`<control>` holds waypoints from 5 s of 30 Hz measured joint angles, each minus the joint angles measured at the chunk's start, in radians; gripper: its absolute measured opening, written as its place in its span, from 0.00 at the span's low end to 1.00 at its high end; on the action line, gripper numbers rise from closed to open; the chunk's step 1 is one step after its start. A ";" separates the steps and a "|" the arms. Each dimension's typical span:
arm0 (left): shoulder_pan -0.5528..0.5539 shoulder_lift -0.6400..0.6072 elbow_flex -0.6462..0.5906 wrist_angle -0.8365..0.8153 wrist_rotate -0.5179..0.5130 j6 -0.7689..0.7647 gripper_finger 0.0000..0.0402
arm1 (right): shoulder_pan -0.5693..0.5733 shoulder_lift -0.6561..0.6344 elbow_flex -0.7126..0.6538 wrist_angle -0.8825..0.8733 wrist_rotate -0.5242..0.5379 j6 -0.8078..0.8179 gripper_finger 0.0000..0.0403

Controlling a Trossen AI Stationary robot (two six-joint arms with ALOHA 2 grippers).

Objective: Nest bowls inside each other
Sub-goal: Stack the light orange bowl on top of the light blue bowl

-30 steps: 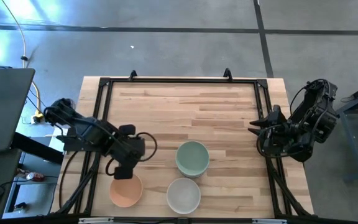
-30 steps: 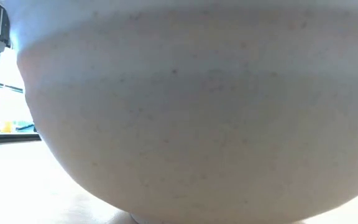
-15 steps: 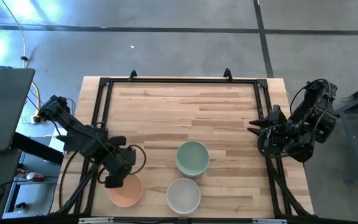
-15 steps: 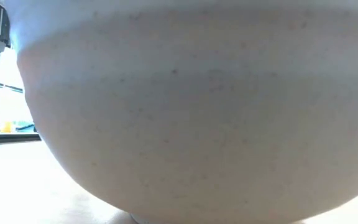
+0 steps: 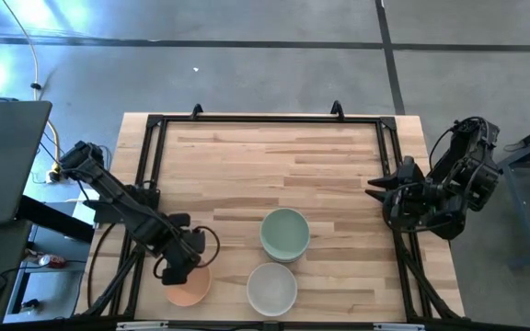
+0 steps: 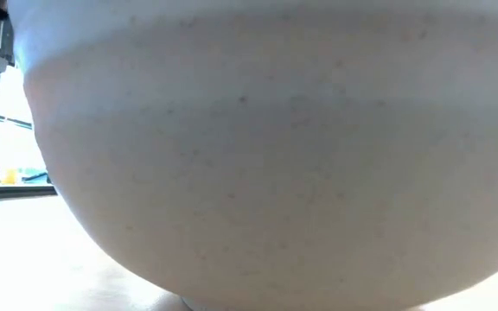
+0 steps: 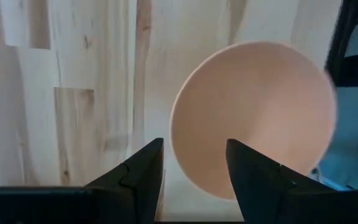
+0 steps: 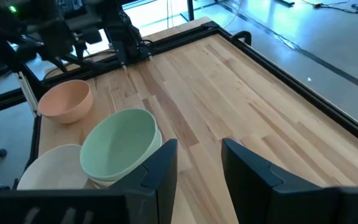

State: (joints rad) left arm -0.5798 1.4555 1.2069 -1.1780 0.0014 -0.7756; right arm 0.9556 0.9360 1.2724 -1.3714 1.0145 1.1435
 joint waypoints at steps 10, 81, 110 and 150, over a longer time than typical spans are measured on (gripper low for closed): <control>0.003 0.000 -0.132 0.122 0.014 -0.011 0.41 | 0.000 0.000 0.000 0.010 -0.002 0.000 0.29; 0.388 0.001 0.043 0.054 0.080 0.371 0.00 | 0.000 0.001 0.000 0.025 0.006 -0.027 0.29; 0.594 0.393 0.755 -0.227 0.067 0.659 0.00 | 0.000 0.001 0.000 0.006 0.020 -0.024 0.29; 0.635 0.629 1.099 -0.156 0.154 0.675 0.00 | 0.000 0.001 0.000 0.001 0.028 -0.026 0.29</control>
State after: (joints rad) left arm 0.0555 2.0846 2.3058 -1.3340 0.1558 -0.1009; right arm 0.9558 0.9371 1.2724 -1.3705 1.0430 1.1175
